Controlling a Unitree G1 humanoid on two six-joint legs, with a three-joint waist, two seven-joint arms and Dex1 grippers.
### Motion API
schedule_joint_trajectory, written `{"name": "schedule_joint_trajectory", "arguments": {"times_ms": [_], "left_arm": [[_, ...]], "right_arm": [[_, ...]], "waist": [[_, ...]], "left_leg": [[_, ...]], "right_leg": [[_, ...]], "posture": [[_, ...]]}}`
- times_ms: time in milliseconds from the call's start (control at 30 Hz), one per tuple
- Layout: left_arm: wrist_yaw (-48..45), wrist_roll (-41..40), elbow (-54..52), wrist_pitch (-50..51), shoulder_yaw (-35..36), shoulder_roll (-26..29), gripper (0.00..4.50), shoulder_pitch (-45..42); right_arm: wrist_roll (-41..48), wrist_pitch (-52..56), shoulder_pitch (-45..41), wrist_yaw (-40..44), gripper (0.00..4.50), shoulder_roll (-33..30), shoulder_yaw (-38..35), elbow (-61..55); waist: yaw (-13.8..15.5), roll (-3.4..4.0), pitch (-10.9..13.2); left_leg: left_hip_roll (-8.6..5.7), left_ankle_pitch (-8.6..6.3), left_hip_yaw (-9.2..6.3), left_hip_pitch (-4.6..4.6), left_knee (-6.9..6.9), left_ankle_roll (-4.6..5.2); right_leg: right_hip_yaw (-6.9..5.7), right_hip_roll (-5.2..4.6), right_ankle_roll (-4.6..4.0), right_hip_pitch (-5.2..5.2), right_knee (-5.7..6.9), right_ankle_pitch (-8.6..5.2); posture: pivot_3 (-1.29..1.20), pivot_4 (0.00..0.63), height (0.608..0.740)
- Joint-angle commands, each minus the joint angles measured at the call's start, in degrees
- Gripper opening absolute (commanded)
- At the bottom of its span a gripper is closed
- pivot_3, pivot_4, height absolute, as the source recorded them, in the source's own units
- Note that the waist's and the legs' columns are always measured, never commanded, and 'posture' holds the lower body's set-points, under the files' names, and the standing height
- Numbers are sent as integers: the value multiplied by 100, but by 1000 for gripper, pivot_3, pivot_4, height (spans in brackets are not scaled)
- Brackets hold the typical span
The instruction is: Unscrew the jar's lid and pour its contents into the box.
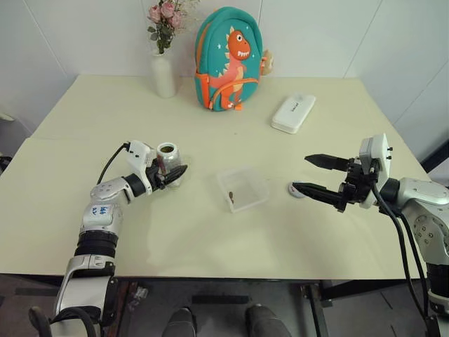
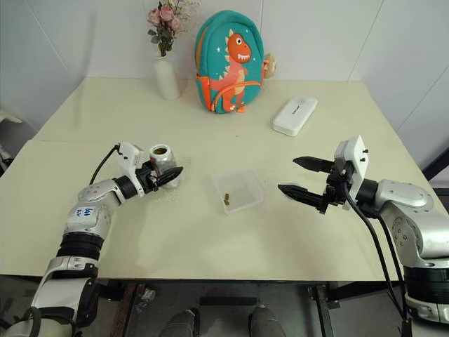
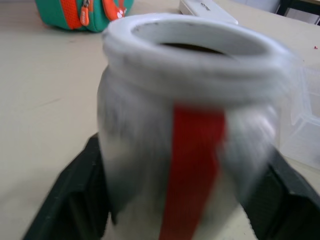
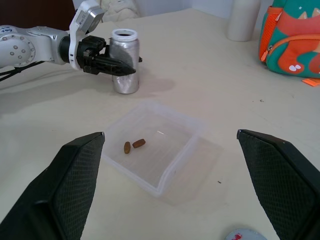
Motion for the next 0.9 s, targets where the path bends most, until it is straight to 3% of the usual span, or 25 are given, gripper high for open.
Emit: {"name": "schedule_joint_trajectory", "arguments": {"times_ms": [33,400,633,800,900], "left_arm": [[-72,-17,-364,28,16,71,4435,20],[-330,-249,-2277,1049,211,842,4476,970],[-243,-240,-2581,1324,554,1338,4476,1325],[-601,-475,-2849,1438,902,1785,4476,1833],[-1486,-1018,-3234,1354,1406,2145,4476,2503]], "right_arm": [[4,-133,-132,1,4500,11,-90,-54],[-132,-236,-376,136,4500,45,6,187],[-177,-244,-465,256,4500,18,52,258],[-167,-198,-463,448,4500,-148,-5,298],[-121,-147,-529,679,4500,-378,-93,415]], "waist": [[-6,0,0],[-17,0,0],[-40,-1,1],[-57,0,1],[-39,0,2]], "left_leg": [[0,0,0,0,-2,0],[10,-4,10,0,-10,-3],[9,-4,10,-1,-11,-3],[15,-17,16,1,-16,-3],[19,-27,18,-1,-19,-4]], "right_leg": [[0,0,0,0,-2,0],[1,0,-7,-7,-7,-4],[1,0,-7,-7,-13,-4],[0,0,-21,-13,-14,-13],[-4,-2,-26,-14,-21,-20]], "posture": [[0,150,740],[0,150,740],[0,150,740],[0,150,740],[0,150,740]]}}
